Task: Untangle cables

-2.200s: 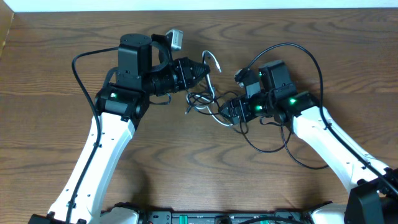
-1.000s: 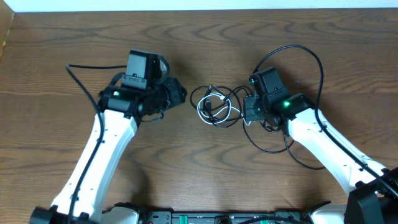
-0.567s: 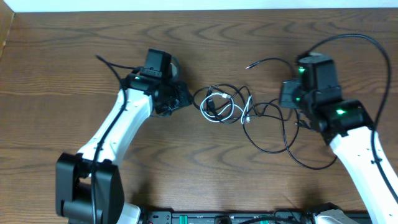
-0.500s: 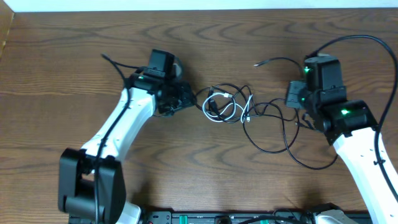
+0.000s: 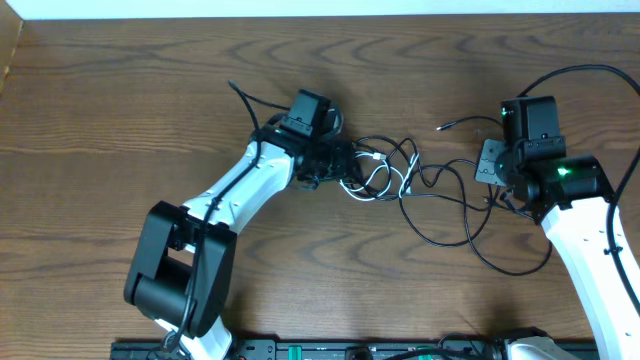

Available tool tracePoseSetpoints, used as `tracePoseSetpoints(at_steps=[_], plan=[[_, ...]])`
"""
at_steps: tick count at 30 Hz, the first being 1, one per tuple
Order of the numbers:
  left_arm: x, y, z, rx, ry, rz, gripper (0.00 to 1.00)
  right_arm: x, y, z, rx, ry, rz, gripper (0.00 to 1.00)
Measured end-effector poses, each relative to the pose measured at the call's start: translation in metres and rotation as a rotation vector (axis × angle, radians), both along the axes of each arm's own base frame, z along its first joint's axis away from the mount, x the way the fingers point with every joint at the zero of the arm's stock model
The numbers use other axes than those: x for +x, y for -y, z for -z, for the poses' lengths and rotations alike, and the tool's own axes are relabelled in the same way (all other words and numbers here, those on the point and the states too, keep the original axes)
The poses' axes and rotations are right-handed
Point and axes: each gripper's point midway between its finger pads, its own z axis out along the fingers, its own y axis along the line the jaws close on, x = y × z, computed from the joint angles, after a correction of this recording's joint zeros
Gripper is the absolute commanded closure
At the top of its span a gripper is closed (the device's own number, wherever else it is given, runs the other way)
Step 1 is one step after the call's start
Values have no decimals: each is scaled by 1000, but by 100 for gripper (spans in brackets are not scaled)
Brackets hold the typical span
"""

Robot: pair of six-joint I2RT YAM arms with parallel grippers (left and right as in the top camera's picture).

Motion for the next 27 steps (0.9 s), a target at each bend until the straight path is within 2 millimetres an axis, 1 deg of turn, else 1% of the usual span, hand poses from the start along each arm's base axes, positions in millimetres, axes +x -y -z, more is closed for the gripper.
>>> tracePoseSetpoints(at_steps=[2,3,8,13,15,22,27], plan=[[0,3,1,19,16,-7,44,-2,-1,1,3,-10,-2,78],[0,5,2,30,21,-9,44,-2,-1,2,5,-12,0,76],[-4,15,3,59,47,3,44,-4,-1,3,9,-20,-2,75],[-3,14,7,107,68,-10,44,-4,-4,3,21,-23,-8,74],[-3,13,10,119,62,-19,44,-4,-5,3,25,-23,-11,74],[-5,9,35,157,7,-51,44,-4,-5,4,30,-24,-13,73],[-5,9,39,161,-1,-59,44,-4,-6,3,31,-24,-13,73]])
